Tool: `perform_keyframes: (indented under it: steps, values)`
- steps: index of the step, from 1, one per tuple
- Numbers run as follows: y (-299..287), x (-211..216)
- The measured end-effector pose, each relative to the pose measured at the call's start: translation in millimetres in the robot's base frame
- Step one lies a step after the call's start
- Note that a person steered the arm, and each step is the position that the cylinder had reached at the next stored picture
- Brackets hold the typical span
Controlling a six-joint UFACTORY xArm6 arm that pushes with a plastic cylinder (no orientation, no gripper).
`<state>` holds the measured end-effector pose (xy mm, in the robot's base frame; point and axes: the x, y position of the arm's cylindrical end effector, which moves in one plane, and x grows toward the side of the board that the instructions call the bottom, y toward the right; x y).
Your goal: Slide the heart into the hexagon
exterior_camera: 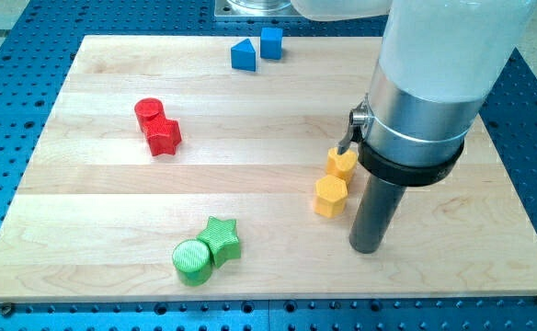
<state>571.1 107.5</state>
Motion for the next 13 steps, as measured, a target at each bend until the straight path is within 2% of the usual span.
perform_keyframes:
  steps: [1,2,3,4,5,6,7,8,11,12,13]
  values:
    - [10.0,0.2]
    - [-35.7,-1.0]
    - [-94.9,-38.6]
    - [-52.8,-51.7]
    - [27.6,-47.5]
    - [38.6,-69.5]
    - [86.9,-63.3]
    - [98.9,-19.3]
    - [148.7,-25.4]
    - [192.4,-20.7]
    - [191.6,11.5]
